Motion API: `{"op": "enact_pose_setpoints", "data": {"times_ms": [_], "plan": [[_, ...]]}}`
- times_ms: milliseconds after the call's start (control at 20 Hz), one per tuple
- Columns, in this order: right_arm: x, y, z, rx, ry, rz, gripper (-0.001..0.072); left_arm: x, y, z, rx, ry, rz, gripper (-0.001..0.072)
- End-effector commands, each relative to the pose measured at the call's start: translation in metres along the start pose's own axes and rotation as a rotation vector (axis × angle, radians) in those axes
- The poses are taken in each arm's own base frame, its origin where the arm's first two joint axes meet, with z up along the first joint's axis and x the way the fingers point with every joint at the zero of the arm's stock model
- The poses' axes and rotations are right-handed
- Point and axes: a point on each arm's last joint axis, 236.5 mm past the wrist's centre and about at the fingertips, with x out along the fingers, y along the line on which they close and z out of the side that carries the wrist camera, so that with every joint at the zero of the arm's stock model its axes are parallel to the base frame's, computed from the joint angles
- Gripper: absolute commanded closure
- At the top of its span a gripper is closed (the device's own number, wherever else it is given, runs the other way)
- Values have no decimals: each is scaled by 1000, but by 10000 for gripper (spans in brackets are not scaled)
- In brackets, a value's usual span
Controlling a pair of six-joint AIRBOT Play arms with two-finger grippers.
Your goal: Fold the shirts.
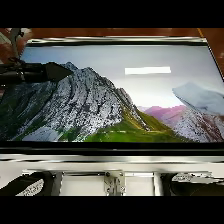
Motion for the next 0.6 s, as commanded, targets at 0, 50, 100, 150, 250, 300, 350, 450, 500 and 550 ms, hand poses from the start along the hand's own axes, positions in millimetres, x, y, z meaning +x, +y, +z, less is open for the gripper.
{"op": "enact_pose_setpoints", "data": {"times_ms": [0, 50, 100, 150, 250, 300, 350, 450, 500, 550], "plan": [[-54, -108, -28, 158, 69, -292, 641, 8, -8, 8, 14, -42, -2, 665], [-55, -124, -46, 202, 119, -305, 641, 9, -10, 9, 16, -46, -4, 665], [-52, -135, -68, 250, 176, -303, 641, 9, -10, 10, 9, -48, -4, 665], [-47, -142, -89, 294, 232, -296, 641, 9, -11, 9, 10, -47, -6, 665], [-38, -151, -126, 361, 301, -291, 641, 10, -12, 10, 11, -49, -7, 665], [-35, -155, -141, 377, 320, -303, 641, 10, -13, 10, 12, -51, -7, 665], [-35, -159, -155, 384, 337, -321, 641, 11, -13, 10, 13, -50, -8, 665], [-36, -159, -180, 393, 372, -339, 640, 11, -14, 9, 14, -48, -10, 665], [-39, -161, -190, 388, 383, -362, 640, 11, -14, 9, 14, -48, -10, 665], [-44, -167, -197, 380, 380, -400, 640, 11, -14, 9, 14, -48, -10, 665]]}}
